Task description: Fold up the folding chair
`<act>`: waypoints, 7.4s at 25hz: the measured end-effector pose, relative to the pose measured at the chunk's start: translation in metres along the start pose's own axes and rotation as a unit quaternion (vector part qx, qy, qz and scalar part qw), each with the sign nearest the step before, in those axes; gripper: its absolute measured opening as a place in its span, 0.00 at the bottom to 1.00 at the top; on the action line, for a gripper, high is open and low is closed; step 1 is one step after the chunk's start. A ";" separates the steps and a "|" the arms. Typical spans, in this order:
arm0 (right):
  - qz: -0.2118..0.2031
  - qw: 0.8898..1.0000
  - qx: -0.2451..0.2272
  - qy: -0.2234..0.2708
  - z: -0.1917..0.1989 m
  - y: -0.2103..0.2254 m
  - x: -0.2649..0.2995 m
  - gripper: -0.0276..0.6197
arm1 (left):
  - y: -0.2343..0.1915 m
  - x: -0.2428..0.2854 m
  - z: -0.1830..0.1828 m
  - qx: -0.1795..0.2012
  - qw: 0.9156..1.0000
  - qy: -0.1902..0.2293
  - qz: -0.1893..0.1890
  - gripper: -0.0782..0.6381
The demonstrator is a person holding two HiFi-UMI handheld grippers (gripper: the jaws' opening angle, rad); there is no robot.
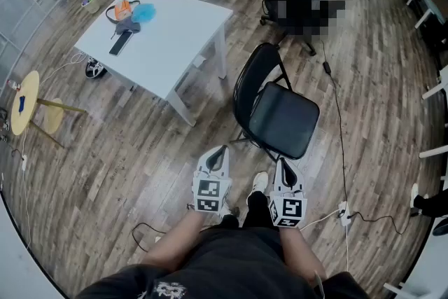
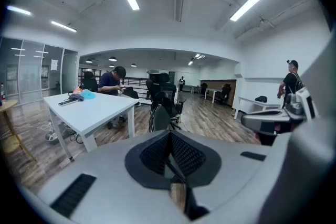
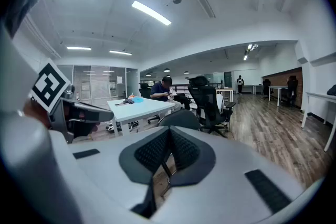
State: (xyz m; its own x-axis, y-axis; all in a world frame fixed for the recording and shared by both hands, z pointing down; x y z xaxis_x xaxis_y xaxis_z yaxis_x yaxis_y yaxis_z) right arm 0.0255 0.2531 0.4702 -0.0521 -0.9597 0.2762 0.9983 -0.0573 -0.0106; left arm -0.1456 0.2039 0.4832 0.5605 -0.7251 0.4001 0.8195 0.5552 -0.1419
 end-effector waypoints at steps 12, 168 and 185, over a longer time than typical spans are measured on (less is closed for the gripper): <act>-0.040 0.997 -0.001 -0.065 0.038 0.070 0.114 0.06 | -0.027 0.134 -0.013 0.024 0.998 -0.053 -0.028 0.11; -0.100 0.993 -0.053 0.040 -0.074 0.079 0.092 0.06 | 0.032 0.061 -0.066 -0.064 0.994 0.063 -0.069 0.12; -0.126 0.989 -0.068 0.040 -0.024 0.078 -0.014 0.06 | 0.115 0.012 -0.015 -0.044 0.995 0.048 -0.081 0.12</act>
State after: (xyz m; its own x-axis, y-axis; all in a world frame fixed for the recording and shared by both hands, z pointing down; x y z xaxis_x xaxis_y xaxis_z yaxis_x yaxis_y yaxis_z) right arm 0.1039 0.2555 0.4427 -0.3061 -0.9287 0.2093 0.9409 -0.3286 -0.0822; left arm -0.0429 0.2536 0.4583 0.4264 -0.8399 0.3357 0.9045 0.3942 -0.1626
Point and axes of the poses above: the fingertips, and each gripper's own axes: x forward along the fingers, y to its right, z out of its underside, the point moved 1 cm from there along -x, backward along the fingers, and after that the axes turned 7 degrees about z, right-handed, at the moved point
